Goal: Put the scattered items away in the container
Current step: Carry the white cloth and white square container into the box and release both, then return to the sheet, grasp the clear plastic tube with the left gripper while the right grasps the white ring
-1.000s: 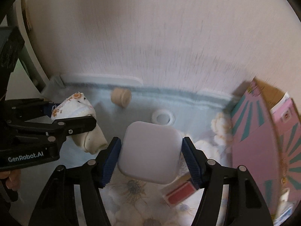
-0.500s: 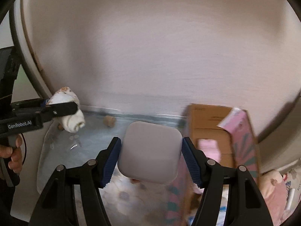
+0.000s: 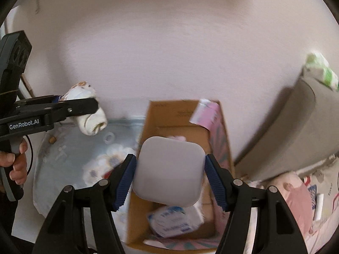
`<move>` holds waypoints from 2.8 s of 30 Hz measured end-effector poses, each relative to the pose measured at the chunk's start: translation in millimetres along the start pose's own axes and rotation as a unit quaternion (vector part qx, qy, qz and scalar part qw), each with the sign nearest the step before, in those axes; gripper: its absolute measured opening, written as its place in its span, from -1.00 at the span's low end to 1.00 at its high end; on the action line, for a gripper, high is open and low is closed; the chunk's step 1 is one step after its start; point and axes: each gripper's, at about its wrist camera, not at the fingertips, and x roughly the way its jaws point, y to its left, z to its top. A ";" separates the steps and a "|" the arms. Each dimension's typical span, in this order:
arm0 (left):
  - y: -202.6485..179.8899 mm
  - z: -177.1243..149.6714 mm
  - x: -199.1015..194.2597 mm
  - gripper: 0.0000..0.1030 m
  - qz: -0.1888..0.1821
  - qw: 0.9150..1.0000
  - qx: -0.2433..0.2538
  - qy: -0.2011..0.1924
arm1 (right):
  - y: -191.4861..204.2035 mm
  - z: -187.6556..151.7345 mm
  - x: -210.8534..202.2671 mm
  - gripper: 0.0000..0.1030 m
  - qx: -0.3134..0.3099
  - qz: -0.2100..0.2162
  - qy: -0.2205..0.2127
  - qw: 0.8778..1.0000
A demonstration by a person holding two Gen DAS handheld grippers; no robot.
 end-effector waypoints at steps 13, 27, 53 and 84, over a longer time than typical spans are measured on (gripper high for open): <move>-39.5 -4.5 94.8 -0.22 -0.007 0.997 0.014 0.072 | -37.5 -33.2 36.1 0.20 0.018 0.007 0.050 0.999; -37.2 -1.0 97.4 -0.16 0.015 0.995 -0.008 0.097 | -43.5 -29.8 58.5 0.20 0.015 0.032 0.059 0.998; -19.9 -15.5 14.5 0.99 0.075 0.995 -0.054 0.046 | -15.6 -14.8 34.5 0.39 -0.019 0.015 0.042 0.999; 203.8 -207.9 -95.2 0.99 0.264 0.843 -0.468 -0.025 | 152.9 37.5 134.2 0.39 -0.138 0.152 0.057 0.977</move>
